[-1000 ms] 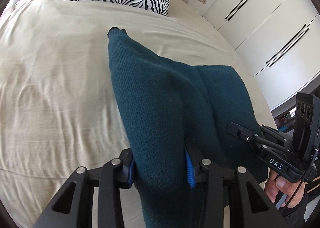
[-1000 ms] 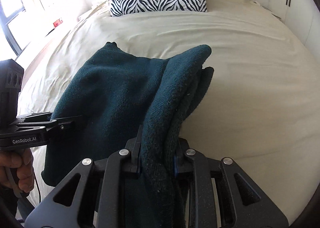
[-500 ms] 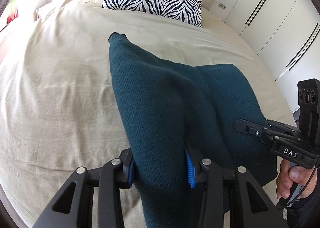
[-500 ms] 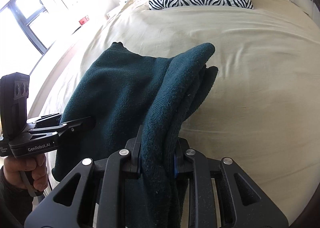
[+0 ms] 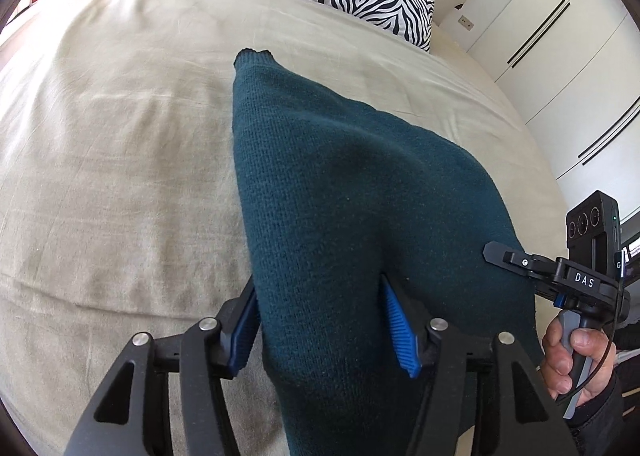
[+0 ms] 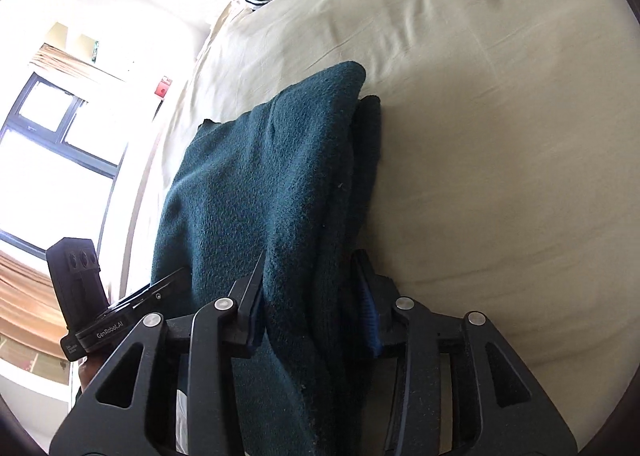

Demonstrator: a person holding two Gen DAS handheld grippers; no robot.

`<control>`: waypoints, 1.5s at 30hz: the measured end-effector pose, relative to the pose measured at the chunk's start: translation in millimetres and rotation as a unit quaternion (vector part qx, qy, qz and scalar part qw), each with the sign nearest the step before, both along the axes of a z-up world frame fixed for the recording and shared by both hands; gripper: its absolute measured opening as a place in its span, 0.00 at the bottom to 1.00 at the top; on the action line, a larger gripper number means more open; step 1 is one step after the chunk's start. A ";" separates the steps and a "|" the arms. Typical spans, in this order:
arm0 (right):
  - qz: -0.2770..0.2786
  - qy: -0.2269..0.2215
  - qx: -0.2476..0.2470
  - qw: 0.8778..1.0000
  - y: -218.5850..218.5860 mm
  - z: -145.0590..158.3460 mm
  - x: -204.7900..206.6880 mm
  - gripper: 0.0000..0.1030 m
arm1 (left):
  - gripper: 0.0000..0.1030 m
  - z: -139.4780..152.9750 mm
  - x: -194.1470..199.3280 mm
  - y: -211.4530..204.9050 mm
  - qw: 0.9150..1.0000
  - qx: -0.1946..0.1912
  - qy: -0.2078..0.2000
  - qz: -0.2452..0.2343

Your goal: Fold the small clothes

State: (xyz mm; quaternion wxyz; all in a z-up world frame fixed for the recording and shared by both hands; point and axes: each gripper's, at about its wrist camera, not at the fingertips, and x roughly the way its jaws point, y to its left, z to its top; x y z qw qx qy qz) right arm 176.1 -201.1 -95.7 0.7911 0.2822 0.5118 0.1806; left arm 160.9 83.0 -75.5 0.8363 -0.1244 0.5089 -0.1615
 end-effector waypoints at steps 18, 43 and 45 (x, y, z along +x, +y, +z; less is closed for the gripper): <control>-0.157 -0.369 -0.255 0.880 8.0 185.3 -203.5 1.00 | 1.00 164.0 -209.9 -20.0 0.912 0.162 -0.360 0.112; -0.079 -0.218 -0.311 0.922 63.7 156.4 -237.0 1.00 | 1.00 115.2 -232.4 2.1 0.960 0.168 -0.171 0.144; -0.075 -0.206 -0.310 0.925 64.0 149.0 -236.3 1.00 | 1.00 106.2 -229.5 5.8 0.963 0.163 -0.157 0.147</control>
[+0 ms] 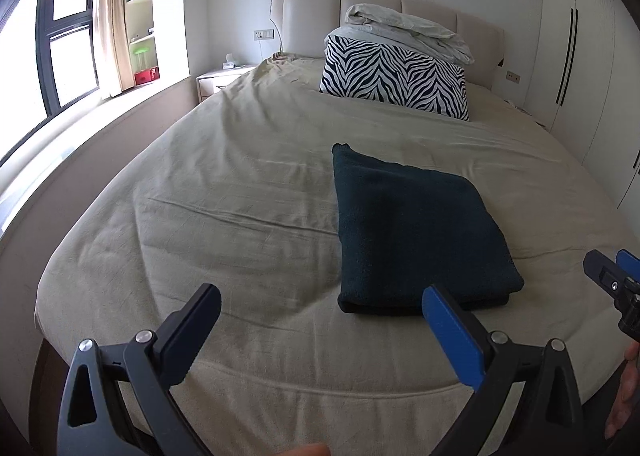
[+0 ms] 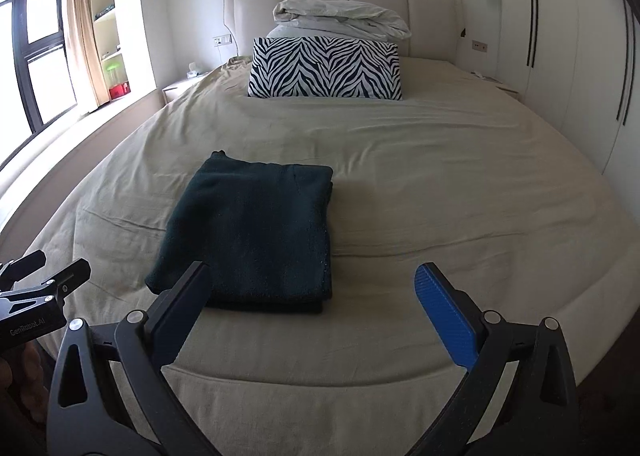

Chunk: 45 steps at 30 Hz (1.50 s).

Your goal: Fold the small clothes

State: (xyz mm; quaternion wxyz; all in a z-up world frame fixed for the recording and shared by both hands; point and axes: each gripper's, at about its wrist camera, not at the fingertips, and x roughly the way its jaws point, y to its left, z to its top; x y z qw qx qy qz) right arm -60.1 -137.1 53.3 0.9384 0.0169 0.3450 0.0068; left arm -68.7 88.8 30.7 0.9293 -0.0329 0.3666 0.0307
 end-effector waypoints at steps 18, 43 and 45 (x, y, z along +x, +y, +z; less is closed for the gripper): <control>0.019 0.053 0.000 0.998 1.9 -27.6 15.7 1.00 | 1.00 -25.8 6.5 4.1 0.999 -0.004 0.041 0.003; 0.016 0.066 0.005 0.998 3.4 -39.4 21.8 1.00 | 1.00 -32.7 8.3 -1.1 0.999 0.004 0.054 0.000; 0.016 0.066 0.005 0.998 3.6 -39.4 21.8 1.00 | 1.00 -32.7 8.2 -1.3 0.999 0.004 0.054 0.000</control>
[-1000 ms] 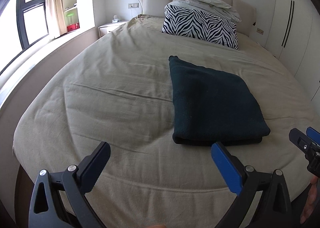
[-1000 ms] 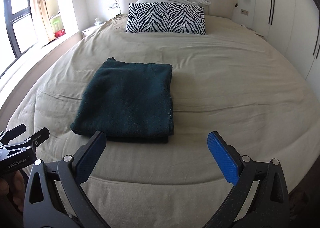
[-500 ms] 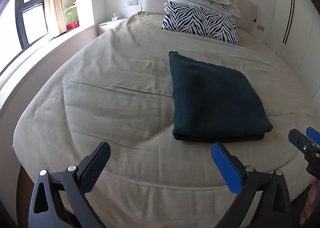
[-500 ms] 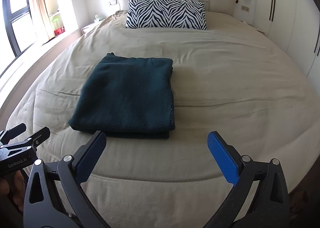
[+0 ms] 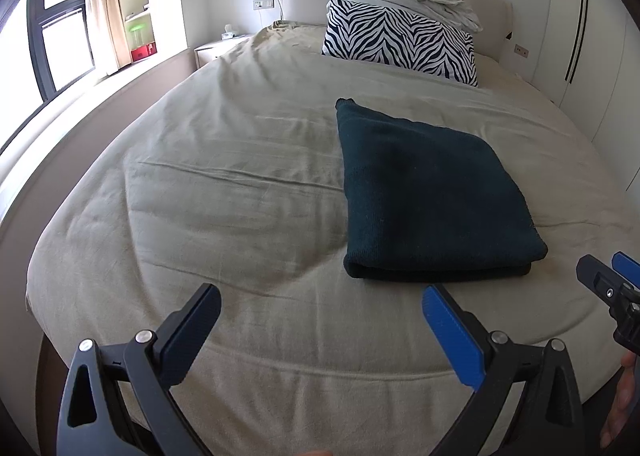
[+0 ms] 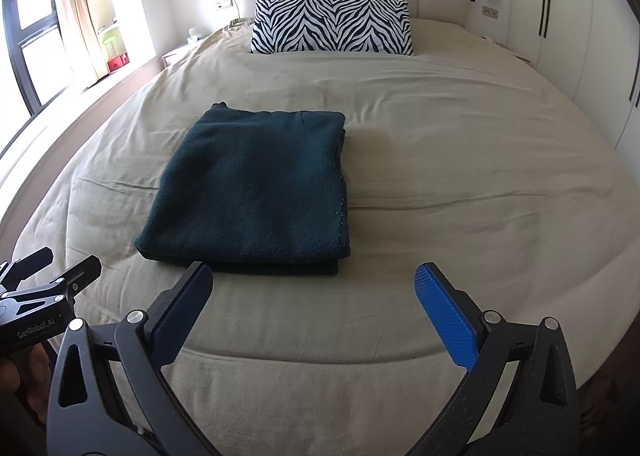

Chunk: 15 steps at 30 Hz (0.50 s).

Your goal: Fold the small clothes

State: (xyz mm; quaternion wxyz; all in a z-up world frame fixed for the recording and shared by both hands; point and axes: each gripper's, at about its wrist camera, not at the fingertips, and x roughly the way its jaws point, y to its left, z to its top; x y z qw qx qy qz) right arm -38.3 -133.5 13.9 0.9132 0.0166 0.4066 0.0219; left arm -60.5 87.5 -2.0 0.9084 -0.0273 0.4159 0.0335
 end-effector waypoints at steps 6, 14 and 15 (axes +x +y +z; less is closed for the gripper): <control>0.000 0.001 0.000 1.000 0.4 -1.2 0.6 1.00 | 1.00 -2.7 1.9 -0.4 1.000 0.002 0.003 -0.003; 0.000 0.002 0.001 1.000 1.4 -3.1 1.0 1.00 | 1.00 -2.6 2.2 -0.6 1.000 0.002 0.002 -0.003; 0.000 0.002 0.001 1.000 1.6 -3.4 1.0 1.00 | 1.00 -2.9 2.2 -0.7 1.000 0.002 0.002 -0.003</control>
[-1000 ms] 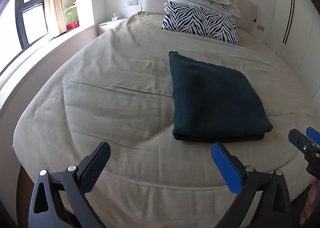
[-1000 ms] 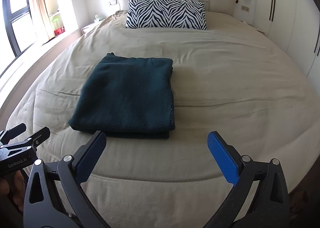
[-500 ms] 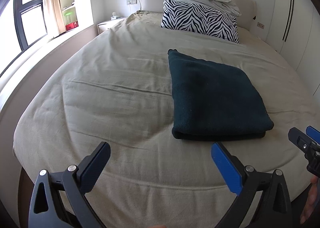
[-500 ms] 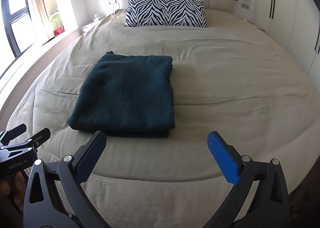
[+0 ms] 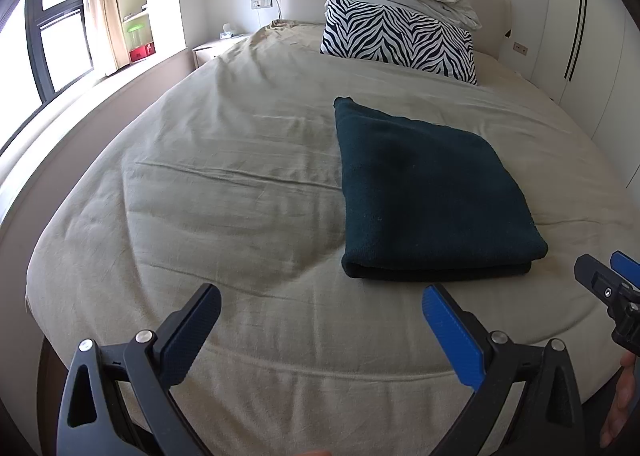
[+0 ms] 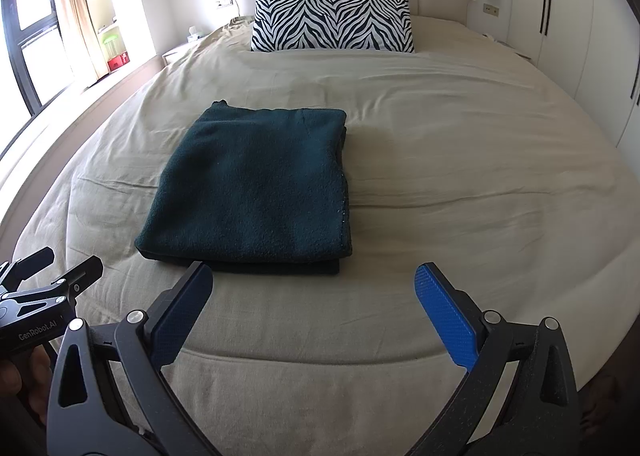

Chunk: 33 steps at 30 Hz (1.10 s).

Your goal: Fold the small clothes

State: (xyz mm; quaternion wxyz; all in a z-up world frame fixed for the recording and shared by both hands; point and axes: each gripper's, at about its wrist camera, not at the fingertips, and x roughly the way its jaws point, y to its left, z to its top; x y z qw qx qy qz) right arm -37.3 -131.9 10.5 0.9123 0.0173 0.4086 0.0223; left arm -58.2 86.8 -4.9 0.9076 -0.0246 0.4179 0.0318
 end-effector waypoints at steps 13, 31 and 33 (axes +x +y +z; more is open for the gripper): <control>0.000 0.003 0.001 1.000 1.5 -1.6 -0.5 1.00 | 1.00 0.6 0.7 0.0 1.000 0.000 0.001 -0.001; 0.003 0.010 0.005 1.000 4.0 -7.5 1.1 1.00 | 1.00 -2.8 1.6 2.9 1.000 -0.006 0.008 0.001; 0.003 0.010 0.005 1.000 3.1 -7.5 0.7 1.00 | 1.00 -2.8 1.6 2.7 1.000 -0.005 0.009 0.001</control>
